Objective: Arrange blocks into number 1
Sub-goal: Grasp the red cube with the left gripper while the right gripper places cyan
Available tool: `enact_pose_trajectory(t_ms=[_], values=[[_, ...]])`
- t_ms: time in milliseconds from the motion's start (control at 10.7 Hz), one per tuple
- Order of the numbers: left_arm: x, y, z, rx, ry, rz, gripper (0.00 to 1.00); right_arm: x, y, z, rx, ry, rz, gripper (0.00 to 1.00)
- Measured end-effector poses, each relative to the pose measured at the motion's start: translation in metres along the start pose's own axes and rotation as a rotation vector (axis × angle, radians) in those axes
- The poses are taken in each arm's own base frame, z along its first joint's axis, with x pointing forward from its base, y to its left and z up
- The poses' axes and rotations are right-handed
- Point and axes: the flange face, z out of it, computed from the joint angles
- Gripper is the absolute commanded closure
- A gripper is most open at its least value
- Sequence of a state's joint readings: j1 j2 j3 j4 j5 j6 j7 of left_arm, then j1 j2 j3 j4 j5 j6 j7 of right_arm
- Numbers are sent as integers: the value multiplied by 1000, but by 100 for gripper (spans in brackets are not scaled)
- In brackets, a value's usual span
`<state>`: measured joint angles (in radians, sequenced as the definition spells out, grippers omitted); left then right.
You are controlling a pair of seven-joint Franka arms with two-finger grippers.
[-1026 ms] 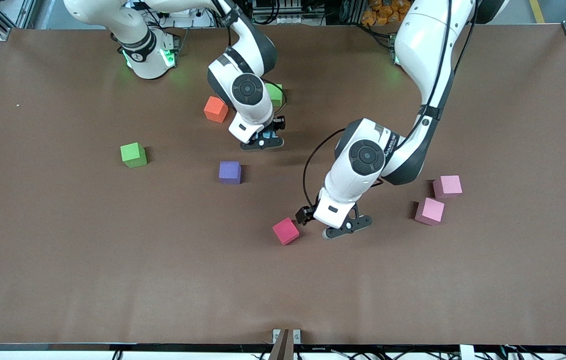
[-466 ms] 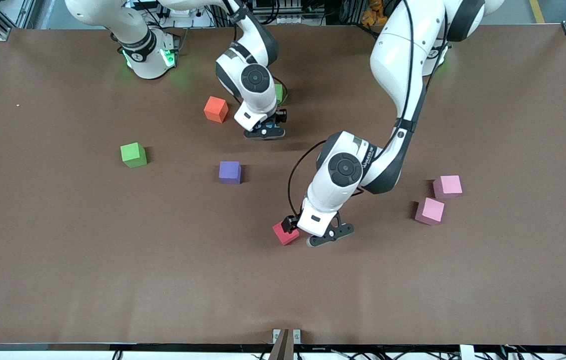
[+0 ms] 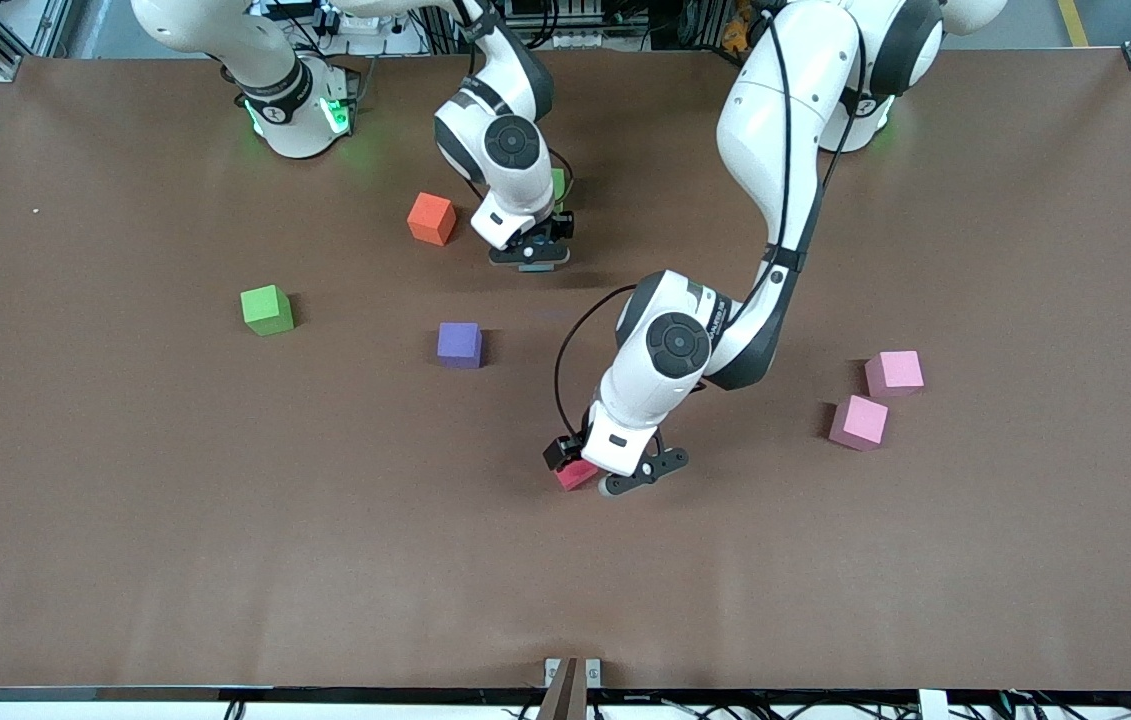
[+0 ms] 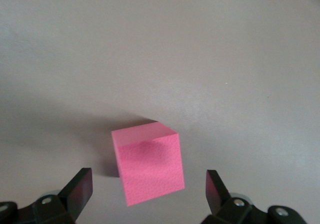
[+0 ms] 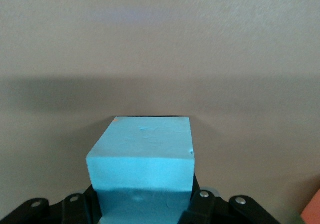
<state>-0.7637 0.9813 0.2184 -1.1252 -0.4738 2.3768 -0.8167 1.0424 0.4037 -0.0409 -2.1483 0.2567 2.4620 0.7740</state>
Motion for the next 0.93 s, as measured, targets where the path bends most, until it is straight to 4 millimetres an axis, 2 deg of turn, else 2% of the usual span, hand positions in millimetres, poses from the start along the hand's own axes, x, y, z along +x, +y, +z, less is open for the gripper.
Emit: enact_pose_trajectory(t_ms=[280,559,932], values=[[0,-5,15,0,7,-3,0,-22,-13,5,-9,-2,0,96],[-3,-3,20,-1,8,3,2,-28,-13,9,-19,-8,5,96],[1,-2,23,-27,12,-19,2,-44,-21,11,-23,-7,18,96]])
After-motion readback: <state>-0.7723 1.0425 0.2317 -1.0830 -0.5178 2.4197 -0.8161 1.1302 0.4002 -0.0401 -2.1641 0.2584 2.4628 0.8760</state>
